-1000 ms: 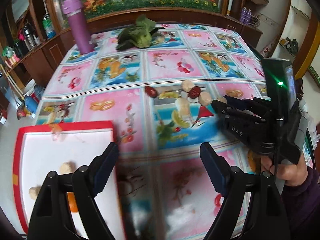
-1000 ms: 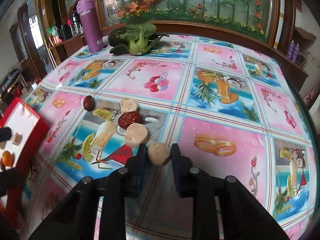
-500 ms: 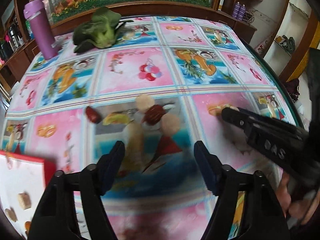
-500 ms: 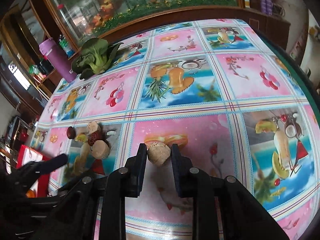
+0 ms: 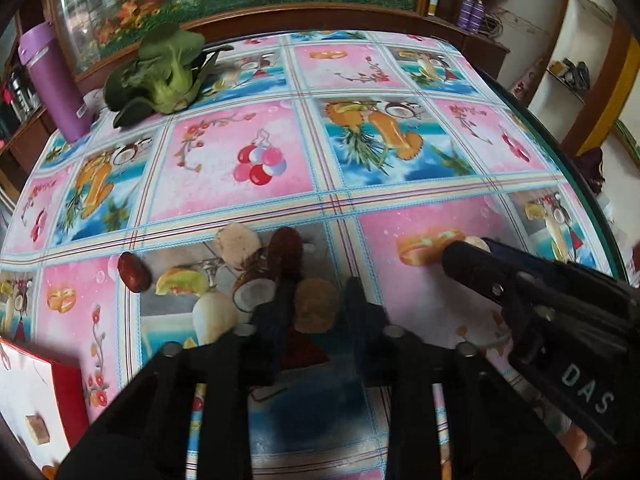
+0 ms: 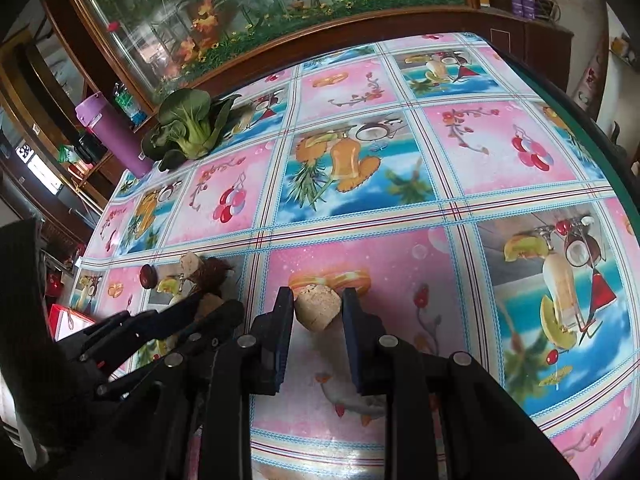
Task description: Organize fruits
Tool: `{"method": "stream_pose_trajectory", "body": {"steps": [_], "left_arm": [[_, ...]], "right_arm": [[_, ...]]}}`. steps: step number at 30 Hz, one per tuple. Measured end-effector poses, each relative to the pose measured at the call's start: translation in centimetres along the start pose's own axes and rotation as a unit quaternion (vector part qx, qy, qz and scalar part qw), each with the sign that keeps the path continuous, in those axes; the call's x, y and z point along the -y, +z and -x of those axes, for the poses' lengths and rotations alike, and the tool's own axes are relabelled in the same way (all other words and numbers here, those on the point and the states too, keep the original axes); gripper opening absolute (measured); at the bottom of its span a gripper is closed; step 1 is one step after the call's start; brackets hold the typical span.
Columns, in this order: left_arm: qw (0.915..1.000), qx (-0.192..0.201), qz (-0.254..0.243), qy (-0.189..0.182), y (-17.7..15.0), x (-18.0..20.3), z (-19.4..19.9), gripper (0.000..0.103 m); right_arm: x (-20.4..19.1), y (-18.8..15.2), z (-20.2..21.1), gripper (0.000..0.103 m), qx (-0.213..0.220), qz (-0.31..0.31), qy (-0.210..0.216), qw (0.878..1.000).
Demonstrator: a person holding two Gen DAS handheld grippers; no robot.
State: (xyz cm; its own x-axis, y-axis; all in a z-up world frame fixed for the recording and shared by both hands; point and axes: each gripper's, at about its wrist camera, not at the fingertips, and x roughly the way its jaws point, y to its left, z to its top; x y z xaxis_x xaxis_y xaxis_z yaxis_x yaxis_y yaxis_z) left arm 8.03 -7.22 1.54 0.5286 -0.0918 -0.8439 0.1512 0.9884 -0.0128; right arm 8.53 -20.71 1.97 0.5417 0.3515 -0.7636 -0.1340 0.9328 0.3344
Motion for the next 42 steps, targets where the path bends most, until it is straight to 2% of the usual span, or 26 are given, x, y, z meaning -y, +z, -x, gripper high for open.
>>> {"method": "stream_pose_trajectory", "body": {"steps": [7, 13, 17, 19, 25, 27, 34, 37, 42], "left_arm": [[0.9999, -0.004, -0.015, -0.002, -2.7, 1.1, 1.6, 0.026], [0.9998, -0.009, 0.000, -0.015, -8.0, -0.8, 5.3, 0.026], [0.9994, 0.011, 0.026, -0.020, -11.5, -3.8, 9.6, 0.026], [0.9988, 0.027, 0.039, -0.012, -12.6, -5.5, 11.6, 0.026], [0.9913, 0.069, 0.104, 0.042, -16.1, -12.0, 16.8, 0.026], [0.9886, 0.074, 0.122, 0.048, -16.9, -13.8, 17.7, 0.026], [0.9871, 0.080, 0.133, 0.038, -18.1, -14.8, 18.0, 0.026], [0.9874, 0.081, 0.130, 0.040, -18.2, -14.8, 17.9, 0.026], [0.9853, 0.093, 0.127, 0.068, -18.9, -15.5, 18.3, 0.026]], "right_arm": [[0.4, 0.0, -0.2, 0.024, 0.003, -0.009, 0.005, 1.000], [0.0, -0.3, -0.1, 0.024, 0.012, -0.008, 0.017, 1.000], [-0.5, -0.6, 0.0, 0.024, 0.020, -0.004, 0.026, 0.999], [-1.2, -0.9, 0.2, 0.023, 0.030, 0.006, 0.027, 0.999], [-4.3, -2.9, 1.2, 0.023, 0.046, 0.031, 0.051, 0.997], [-5.5, -3.7, 1.6, 0.023, 0.052, 0.039, 0.065, 0.996], [-9.0, -6.2, 3.1, 0.023, 0.082, 0.074, 0.061, 0.992], [-10.3, -7.5, 3.9, 0.023, 0.089, 0.081, 0.083, 0.989], [-13.0, -9.5, 4.3, 0.023, 0.095, 0.120, 0.099, 0.983]]}}
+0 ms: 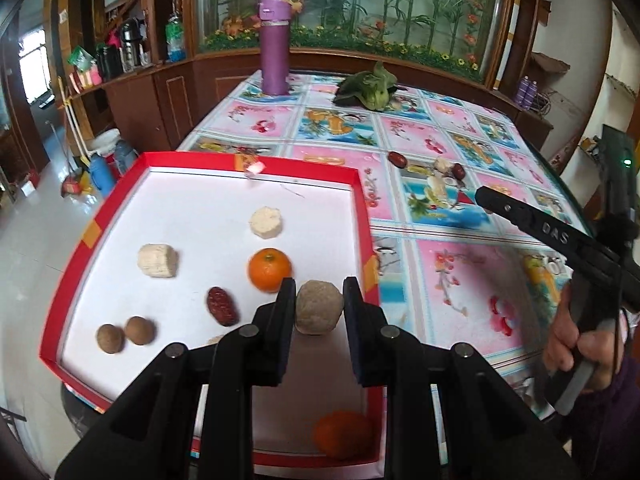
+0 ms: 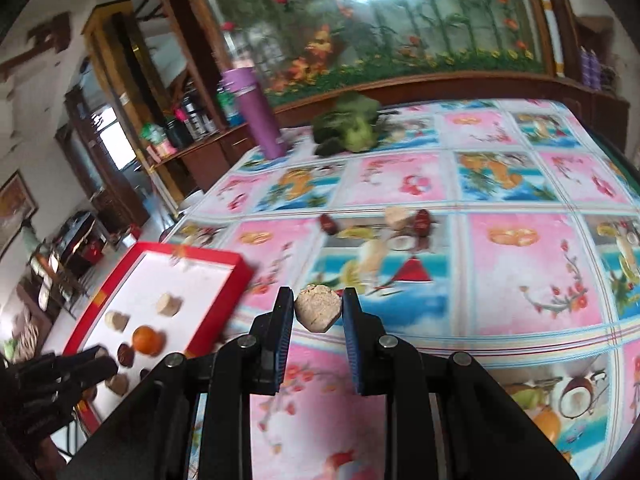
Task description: Organize fruits
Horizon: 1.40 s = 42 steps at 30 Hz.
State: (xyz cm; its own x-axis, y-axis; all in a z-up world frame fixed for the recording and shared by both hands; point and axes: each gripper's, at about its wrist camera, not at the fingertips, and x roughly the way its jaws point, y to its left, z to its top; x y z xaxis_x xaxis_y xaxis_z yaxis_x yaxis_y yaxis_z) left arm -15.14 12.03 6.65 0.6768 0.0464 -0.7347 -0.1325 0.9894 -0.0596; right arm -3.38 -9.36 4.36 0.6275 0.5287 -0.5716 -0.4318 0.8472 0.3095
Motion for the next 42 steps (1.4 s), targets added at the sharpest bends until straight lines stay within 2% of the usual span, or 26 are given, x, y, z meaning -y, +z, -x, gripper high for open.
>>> {"method": "stream_pose_trajectory", "body": {"steps": [11, 18, 27, 32, 38, 42], "left_arm": [[0.9990, 0.019, 0.016, 0.036, -0.6, -2.9, 0.6, 0.026], [0.9979, 0.024, 0.031, 0.052, -0.7, -4.8, 0.4, 0.026], [0.9960, 0.024, 0.056, 0.065, -0.7, -7.6, 0.2, 0.026], [0.9942, 0.022, 0.071, 0.077, -0.3, -9.5, -0.1, 0.026], [0.9894, 0.025, 0.089, 0.112, 0.5, -12.5, -0.3, 0.026], [0.9875, 0.024, 0.083, 0.132, 2.0, -13.5, -1.3, 0.026]], "right_arm": [[-2.6, -1.2, -1.3, 0.023, -0.015, 0.011, 0.004, 1.000], [-5.1, -2.1, -1.7, 0.023, -0.017, 0.043, 0.005, 0.999], [-7.5, -2.1, -2.9, 0.023, -0.025, 0.042, 0.029, 0.998], [-8.9, -1.8, -3.9, 0.023, -0.037, 0.030, 0.061, 0.997], [-11.9, -1.8, -5.5, 0.023, -0.050, 0.044, 0.092, 0.994], [-13.4, -1.4, -6.8, 0.023, -0.057, 0.052, 0.102, 0.992]]}}
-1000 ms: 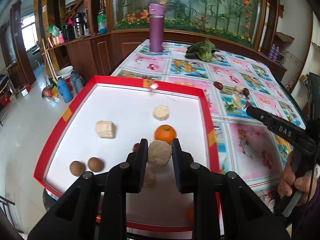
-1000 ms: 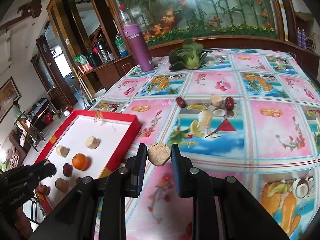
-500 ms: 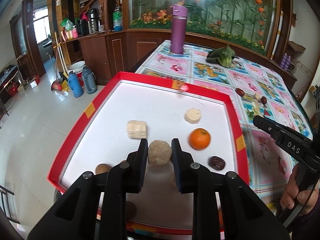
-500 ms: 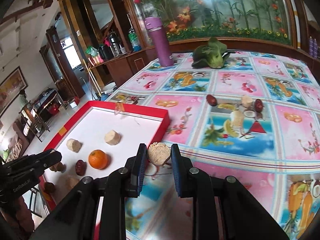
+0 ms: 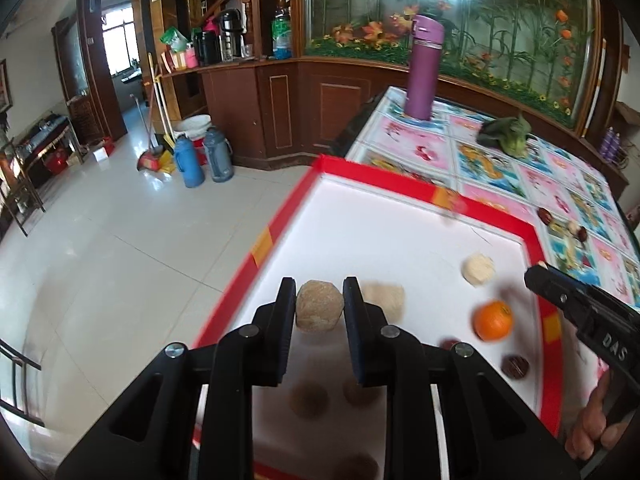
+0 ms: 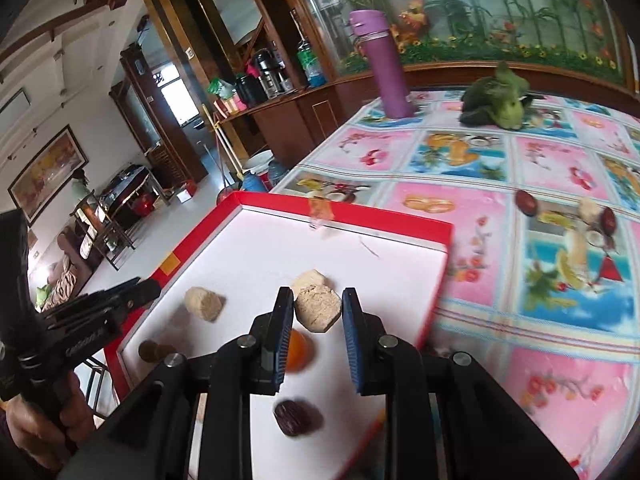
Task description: Organize fruits
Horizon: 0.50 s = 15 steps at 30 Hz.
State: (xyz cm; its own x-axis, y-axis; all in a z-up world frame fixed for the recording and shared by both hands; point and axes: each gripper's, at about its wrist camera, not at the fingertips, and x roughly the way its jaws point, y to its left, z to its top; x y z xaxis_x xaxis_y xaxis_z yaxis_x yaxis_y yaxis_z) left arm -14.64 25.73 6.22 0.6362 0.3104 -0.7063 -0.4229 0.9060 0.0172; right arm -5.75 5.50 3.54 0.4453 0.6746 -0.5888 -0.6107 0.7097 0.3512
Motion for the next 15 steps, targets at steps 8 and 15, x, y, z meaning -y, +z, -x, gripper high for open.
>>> {"method": "stream_pose_trajectory", "body": {"steps": [8, 15], "left_arm": [[0.9995, -0.025, -0.018, -0.006, 3.4, 1.9, -3.3, 0.026], [0.9963, -0.081, -0.029, 0.000, 3.6, 4.5, -6.4, 0.026]], "right_arm": [[1.2, 2.0, -2.3, 0.023, -0.007, -0.029, -0.014, 0.999], [3.3, 1.6, -3.3, 0.023, -0.035, -0.052, -0.021, 0.998]]}}
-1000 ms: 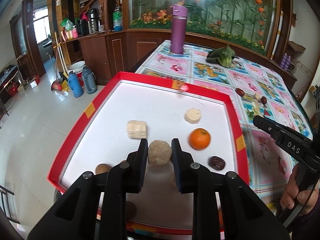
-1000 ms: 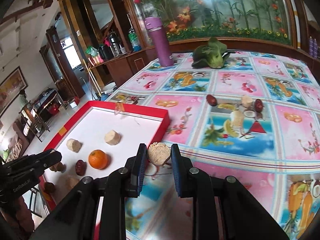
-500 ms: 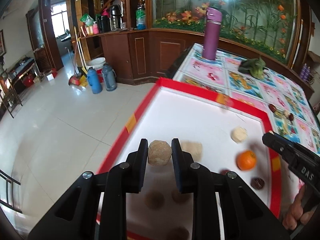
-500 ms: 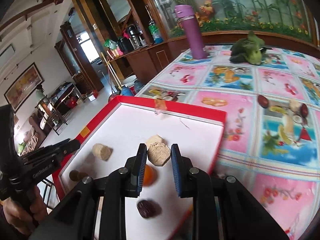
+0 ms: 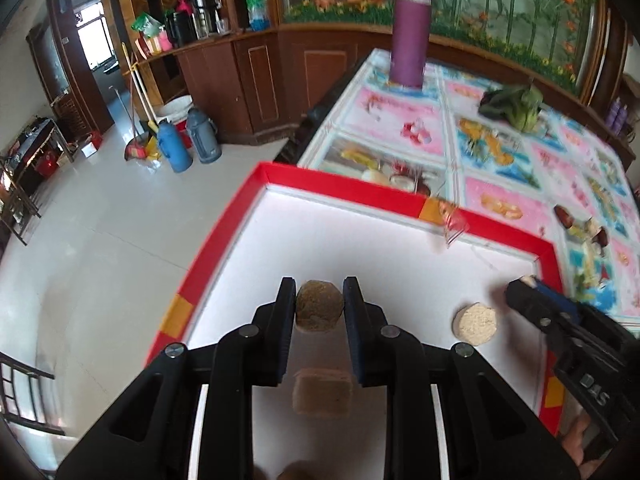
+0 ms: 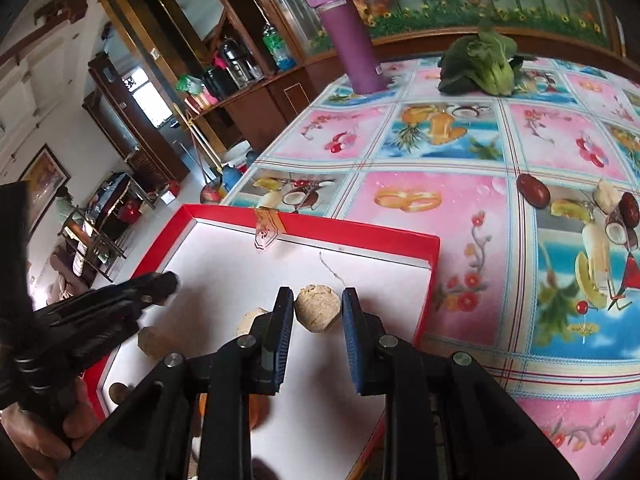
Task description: Organize fruits
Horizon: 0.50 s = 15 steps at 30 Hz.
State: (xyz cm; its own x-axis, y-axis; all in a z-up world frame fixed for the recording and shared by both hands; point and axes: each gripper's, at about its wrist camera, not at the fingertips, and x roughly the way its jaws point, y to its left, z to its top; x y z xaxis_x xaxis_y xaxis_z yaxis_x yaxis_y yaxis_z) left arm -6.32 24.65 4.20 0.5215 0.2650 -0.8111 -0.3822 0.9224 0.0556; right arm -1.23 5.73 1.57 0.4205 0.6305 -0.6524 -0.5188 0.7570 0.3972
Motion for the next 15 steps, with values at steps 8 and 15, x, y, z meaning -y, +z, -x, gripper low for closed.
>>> {"method": "stream_pose_trajectory", "body": {"steps": [8, 15], "left_arm": [[0.9992, -0.033, 0.011, 0.020, -0.1, 0.2, -0.9, 0.051], [0.9992, -0.019, 0.011, 0.032, -0.6, 0.3, 0.5, 0.065]], "right_arm": [[-0.5, -0.2, 0.0, 0.024, -0.003, 0.019, -0.006, 1.000], [-1.2, -0.2, 0.1, 0.050, -0.005, 0.036, 0.005, 0.999]]}}
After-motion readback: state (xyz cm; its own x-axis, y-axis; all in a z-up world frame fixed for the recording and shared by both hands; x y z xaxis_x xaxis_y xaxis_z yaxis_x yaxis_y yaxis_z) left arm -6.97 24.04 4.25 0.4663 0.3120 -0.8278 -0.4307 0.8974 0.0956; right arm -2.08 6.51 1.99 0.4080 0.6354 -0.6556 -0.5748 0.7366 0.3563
